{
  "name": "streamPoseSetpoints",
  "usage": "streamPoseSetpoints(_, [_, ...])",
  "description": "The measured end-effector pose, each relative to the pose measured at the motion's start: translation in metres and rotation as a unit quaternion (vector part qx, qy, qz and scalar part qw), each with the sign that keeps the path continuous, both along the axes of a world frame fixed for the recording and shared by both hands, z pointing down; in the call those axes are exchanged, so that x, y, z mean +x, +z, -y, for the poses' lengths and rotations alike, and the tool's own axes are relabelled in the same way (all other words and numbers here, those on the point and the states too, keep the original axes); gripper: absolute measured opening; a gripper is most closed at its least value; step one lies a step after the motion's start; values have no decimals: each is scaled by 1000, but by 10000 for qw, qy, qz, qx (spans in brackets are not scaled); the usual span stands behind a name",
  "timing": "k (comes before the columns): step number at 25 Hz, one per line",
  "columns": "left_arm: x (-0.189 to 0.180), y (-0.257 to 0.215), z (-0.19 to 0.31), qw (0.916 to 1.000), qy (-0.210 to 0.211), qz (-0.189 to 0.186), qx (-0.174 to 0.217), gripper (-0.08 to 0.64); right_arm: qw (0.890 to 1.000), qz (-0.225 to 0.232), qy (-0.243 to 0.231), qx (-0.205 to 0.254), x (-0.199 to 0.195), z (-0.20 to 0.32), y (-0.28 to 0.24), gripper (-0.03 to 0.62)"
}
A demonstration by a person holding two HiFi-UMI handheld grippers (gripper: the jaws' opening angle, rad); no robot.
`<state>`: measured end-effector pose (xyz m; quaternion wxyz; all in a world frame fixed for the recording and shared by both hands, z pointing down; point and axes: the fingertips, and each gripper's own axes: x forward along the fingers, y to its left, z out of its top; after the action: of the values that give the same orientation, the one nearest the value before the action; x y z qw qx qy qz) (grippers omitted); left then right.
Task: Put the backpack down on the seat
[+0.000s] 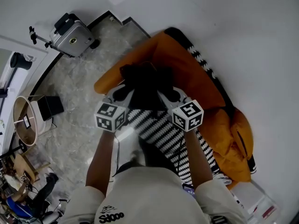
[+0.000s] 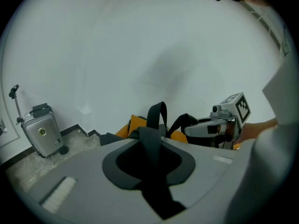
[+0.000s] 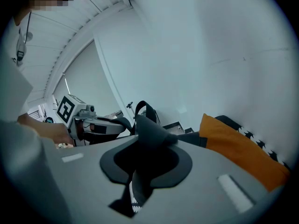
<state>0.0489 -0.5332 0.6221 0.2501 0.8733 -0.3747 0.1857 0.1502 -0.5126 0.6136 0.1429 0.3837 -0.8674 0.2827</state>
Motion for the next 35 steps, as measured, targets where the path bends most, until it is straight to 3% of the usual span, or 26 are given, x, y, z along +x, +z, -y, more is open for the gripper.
streamPoseSetpoints(11, [-3,40,34,9994,-195,97,-282,66,9991,-187,13,-389,10,21,51,88])
streamPoseSetpoints(20, [-17,61,52,9985,-301,405,-208,68,9975,-350,-58,-603,0,22,77,106])
streamPoseSetpoints(28, [-28,85,51,9967,-606,445,-300,82,9957,-551,-179,-724,-11,24,90,109])
streamPoseSetpoints(35, [-38,111,31,9934,-818,459,-654,123,9952,-592,-261,-729,-19,21,93,121])
